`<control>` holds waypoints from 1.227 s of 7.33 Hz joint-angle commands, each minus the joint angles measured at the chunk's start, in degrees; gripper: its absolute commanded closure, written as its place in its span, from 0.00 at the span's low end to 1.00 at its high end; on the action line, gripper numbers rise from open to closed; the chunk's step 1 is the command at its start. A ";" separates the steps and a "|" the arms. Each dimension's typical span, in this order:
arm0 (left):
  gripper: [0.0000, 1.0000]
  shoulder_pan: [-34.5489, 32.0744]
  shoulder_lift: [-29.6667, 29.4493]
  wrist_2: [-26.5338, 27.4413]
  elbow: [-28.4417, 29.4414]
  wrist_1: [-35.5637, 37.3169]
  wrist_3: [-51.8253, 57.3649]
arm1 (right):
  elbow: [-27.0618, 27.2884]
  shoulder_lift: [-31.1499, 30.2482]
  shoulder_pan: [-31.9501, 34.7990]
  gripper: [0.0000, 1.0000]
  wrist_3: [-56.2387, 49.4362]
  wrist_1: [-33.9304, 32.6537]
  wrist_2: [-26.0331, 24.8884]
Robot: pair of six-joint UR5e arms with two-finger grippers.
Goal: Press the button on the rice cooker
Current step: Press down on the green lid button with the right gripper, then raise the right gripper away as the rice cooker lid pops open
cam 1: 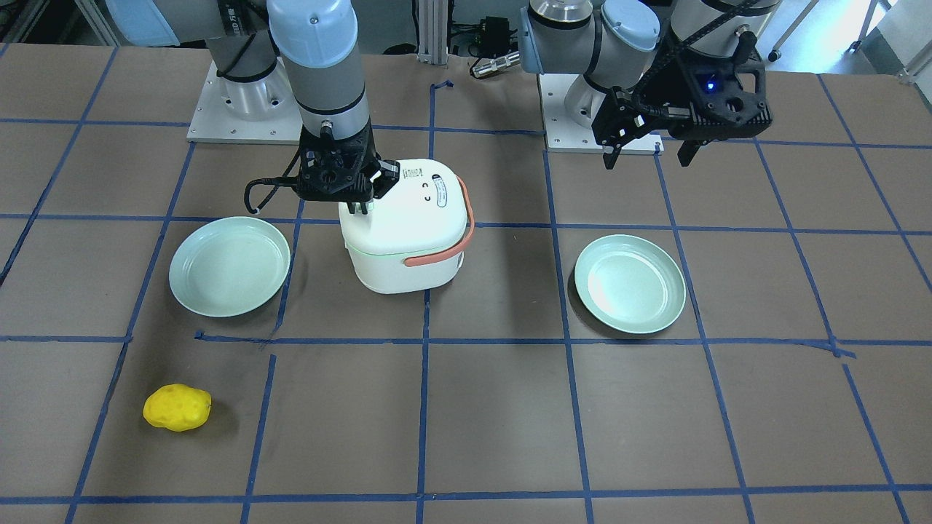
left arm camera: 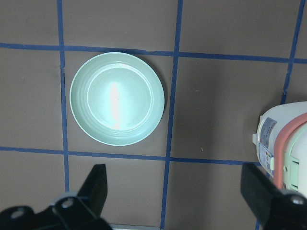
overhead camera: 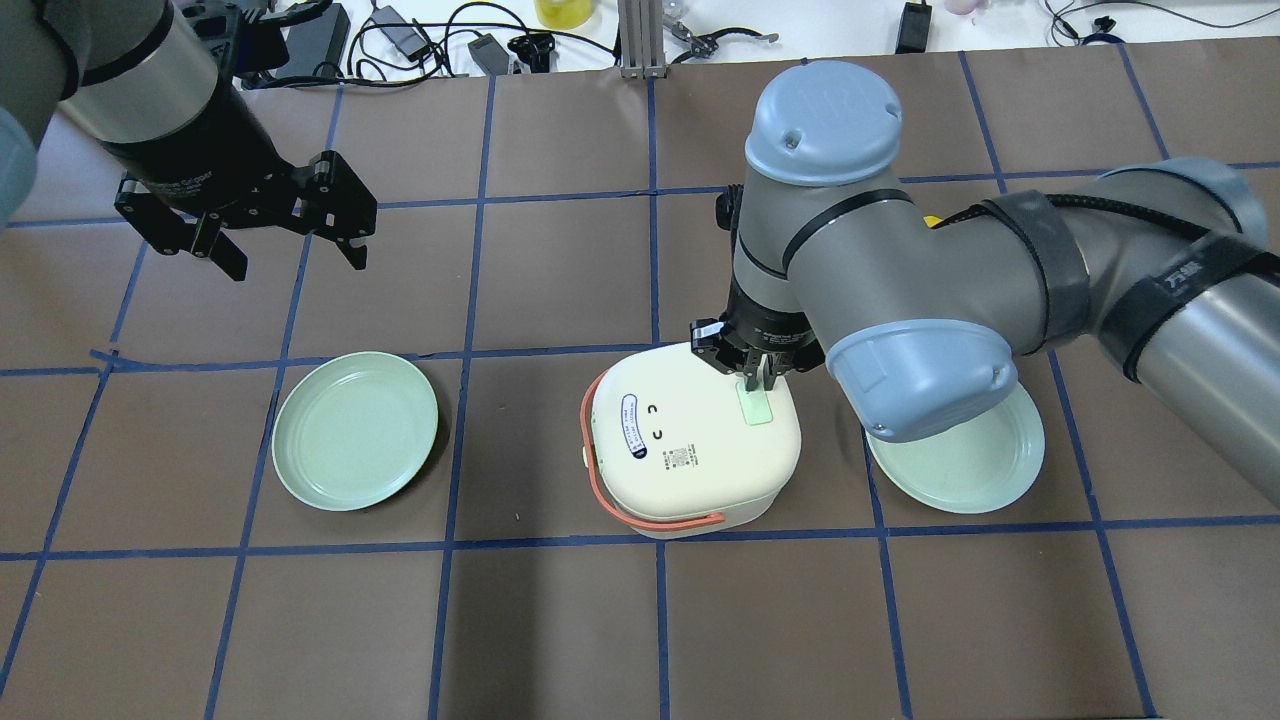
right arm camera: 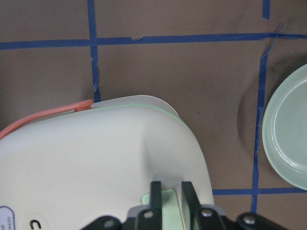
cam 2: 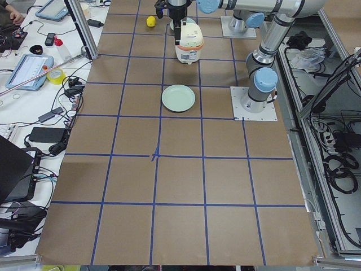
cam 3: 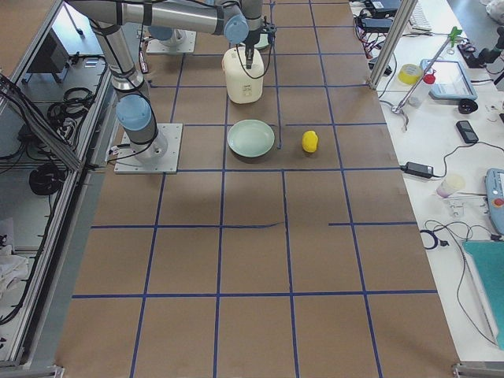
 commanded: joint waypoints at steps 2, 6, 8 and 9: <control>0.00 0.00 0.00 0.00 0.00 0.00 0.00 | -10.87 0.18 -2.57 0.00 -0.41 12.58 -2.45; 0.00 0.00 0.00 0.00 0.00 0.00 -0.08 | -17.59 -0.08 -12.41 0.00 -13.81 14.11 -1.24; 0.00 0.00 0.00 0.00 0.00 0.00 0.00 | -17.60 -0.17 -13.13 0.00 -17.46 13.67 -1.58; 0.00 0.00 0.00 0.00 0.00 0.00 0.00 | -17.60 -0.17 -13.13 0.00 -17.37 13.67 -1.76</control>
